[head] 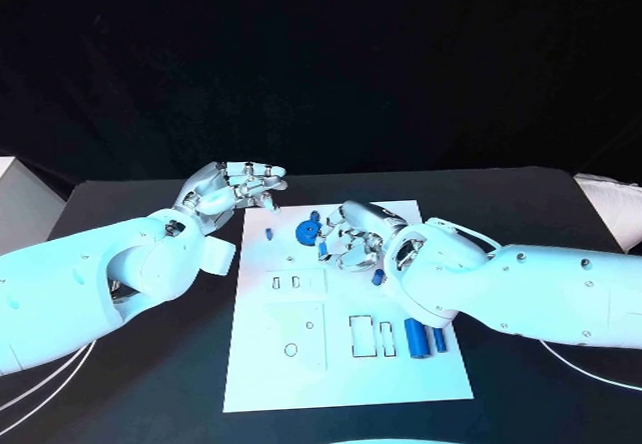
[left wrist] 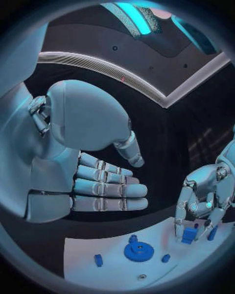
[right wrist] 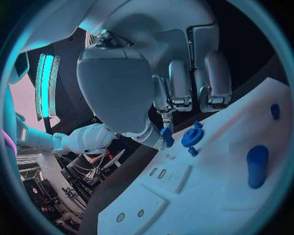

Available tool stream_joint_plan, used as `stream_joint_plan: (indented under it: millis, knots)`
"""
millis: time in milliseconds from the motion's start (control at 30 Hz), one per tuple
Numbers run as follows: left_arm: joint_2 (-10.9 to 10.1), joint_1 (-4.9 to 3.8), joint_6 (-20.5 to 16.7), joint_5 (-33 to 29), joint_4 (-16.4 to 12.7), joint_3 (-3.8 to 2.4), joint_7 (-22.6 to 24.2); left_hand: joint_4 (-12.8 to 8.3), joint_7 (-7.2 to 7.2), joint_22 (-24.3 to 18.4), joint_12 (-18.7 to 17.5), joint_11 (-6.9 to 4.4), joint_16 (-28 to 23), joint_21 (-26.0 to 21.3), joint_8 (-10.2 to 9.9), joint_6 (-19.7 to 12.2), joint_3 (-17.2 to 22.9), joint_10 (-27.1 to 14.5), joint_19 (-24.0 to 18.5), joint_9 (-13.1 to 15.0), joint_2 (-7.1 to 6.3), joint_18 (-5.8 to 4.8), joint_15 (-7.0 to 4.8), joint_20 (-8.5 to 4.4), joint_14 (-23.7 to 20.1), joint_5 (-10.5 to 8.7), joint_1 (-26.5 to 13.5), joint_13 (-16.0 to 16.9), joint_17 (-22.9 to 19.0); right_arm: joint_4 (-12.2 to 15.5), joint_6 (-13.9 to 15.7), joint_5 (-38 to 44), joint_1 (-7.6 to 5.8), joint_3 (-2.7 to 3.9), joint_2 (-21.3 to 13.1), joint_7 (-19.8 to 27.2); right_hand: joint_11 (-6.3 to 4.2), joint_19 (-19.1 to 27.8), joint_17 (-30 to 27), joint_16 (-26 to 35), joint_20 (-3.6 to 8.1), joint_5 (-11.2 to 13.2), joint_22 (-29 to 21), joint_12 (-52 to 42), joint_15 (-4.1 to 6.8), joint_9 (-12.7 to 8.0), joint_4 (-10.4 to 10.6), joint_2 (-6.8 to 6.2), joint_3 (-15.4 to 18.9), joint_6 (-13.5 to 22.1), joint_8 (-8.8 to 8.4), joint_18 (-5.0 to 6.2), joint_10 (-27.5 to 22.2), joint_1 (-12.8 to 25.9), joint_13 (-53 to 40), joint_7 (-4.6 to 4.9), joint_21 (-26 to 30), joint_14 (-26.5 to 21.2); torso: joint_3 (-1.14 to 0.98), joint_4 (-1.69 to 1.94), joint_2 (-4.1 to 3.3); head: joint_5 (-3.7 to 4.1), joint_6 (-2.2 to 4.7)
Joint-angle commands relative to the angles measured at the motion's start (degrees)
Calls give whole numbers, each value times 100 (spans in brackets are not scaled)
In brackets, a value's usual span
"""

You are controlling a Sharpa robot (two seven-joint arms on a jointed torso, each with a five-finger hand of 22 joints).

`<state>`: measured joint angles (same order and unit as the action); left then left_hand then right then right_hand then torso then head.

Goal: Assemble the parts on the task board

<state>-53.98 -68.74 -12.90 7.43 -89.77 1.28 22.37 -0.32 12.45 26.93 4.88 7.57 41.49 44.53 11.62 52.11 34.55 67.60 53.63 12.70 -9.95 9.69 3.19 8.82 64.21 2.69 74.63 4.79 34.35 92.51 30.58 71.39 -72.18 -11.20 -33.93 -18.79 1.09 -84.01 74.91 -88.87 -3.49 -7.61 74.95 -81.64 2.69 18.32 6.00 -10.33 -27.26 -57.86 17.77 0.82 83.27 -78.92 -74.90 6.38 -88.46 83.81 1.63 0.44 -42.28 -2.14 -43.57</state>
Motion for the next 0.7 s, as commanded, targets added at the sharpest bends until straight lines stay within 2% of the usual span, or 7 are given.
stream_joint_plan:
  millis: [33, 367, 700]
  knots:
    - [26, -4, 21, 46, -7, -3, -20, -37, -36, 6, 31, -4, 28, 31, -5, -17, -4, 41, -36, 5, 51, 78, -4, -22, 32, 20, -22, 5, -2, -35, 15, 566, 84, -15, 131, -515, -10, -535, 1290, 3, 30, -6, 1397, 4, 18, 265, 42, 1, 16, -51, 347, -45, -9, 100, -772, -99, -14, 562, 25, 25, 17, -24, -49]
    - [53, -5, 30, 48, -11, -3, -27, -39, -37, 13, 27, -3, 36, 43, -8, -25, -7, 28, -36, 4, 46, 78, -6, -24, 38, 21, -28, 4, -1, -212, -56, 1062, 296, -36, 463, -832, -11, -524, 1258, 20, 31, -11, 1378, 7, 19, 261, 82, -46, 37, -26, 368, -38, -5, 198, -772, -99, 12, 554, 21, 23, 11, -76, -115]
    - [78, -4, 52, 46, 4, -2, -33, -40, -37, 15, 24, -2, 37, 47, -10, -29, -7, 19, -37, 4, 45, 78, -6, -25, 38, 21, -29, 3, -1, -296, -151, 1360, 362, -39, 599, -981, -13, -521, 1254, 23, 32, -17, 1372, -2, 21, 259, 104, -75, 49, -19, 383, -36, 5, 251, -781, -102, 20, 553, 17, 11, 9, -109, -172]
